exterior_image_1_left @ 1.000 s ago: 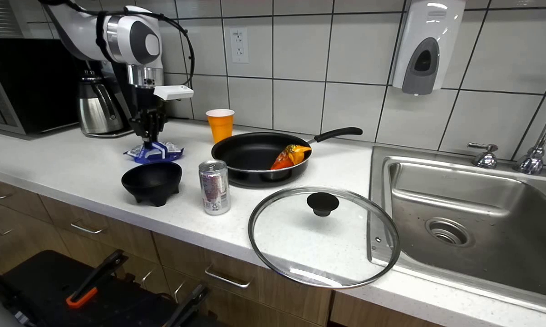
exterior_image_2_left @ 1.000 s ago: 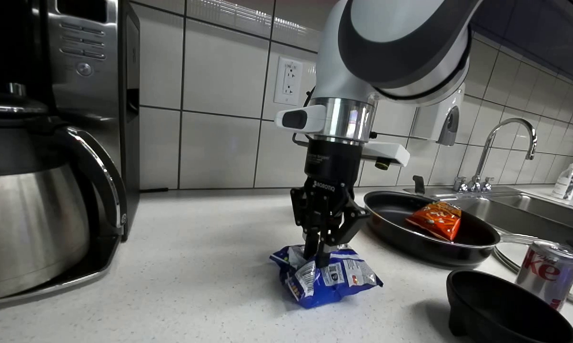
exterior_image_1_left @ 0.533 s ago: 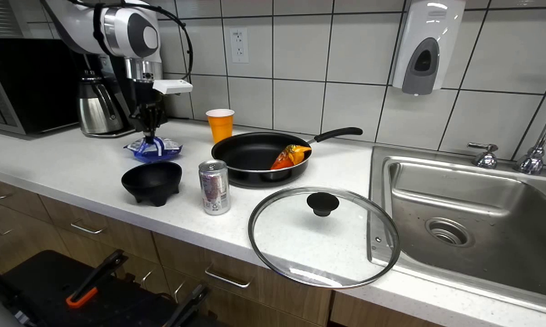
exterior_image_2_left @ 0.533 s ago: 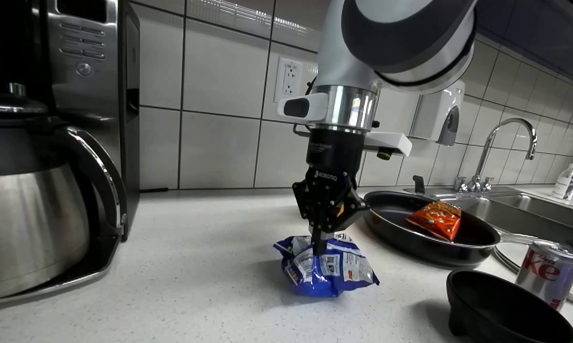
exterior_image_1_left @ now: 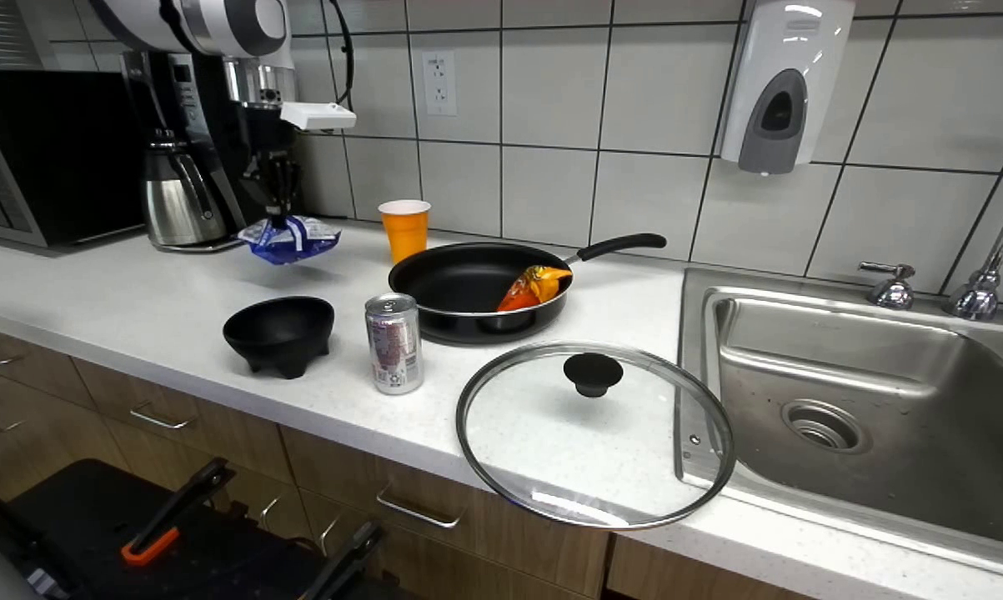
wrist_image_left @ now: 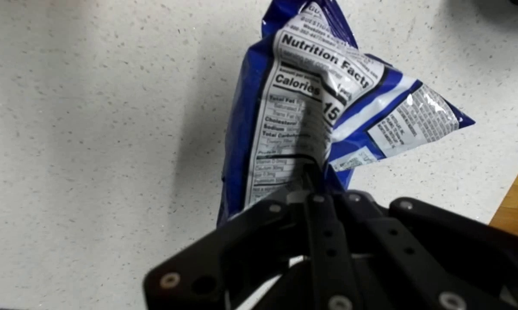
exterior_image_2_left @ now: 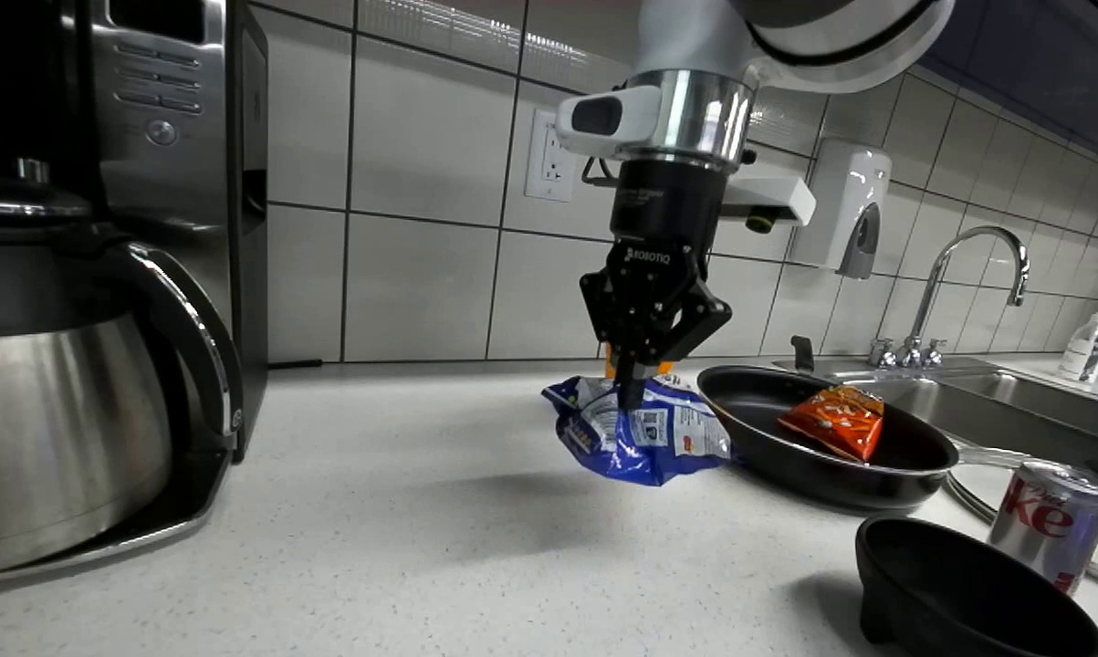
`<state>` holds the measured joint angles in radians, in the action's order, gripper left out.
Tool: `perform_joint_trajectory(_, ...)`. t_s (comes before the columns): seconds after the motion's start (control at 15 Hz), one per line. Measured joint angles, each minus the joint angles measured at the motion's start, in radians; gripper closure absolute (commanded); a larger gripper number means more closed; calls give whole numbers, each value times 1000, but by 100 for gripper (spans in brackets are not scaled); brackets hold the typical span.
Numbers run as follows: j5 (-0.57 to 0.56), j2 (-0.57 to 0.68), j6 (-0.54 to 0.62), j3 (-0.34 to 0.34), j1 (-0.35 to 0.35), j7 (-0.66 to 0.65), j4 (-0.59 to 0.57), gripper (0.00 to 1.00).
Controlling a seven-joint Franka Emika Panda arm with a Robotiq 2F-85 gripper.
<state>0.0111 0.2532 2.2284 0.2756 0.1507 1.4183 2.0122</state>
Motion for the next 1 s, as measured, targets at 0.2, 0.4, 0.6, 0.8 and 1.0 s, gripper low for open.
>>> perform_joint_trajectory(0.2,20,-37,-22,-17,-14,6,0,100)
perform_joint_trajectory(0.4,36,-60,-32,-50,-31,6,2,100)
perform_joint_trajectory(0.6,55,-76,-33,-93,-58,6,8,100)
perform_joint_trajectory(0.8,54,-86,-39,-136,-87,6,15,100)
perform_joint_trajectory(1.0,37,-88,-51,-168,-102,6,18,100)
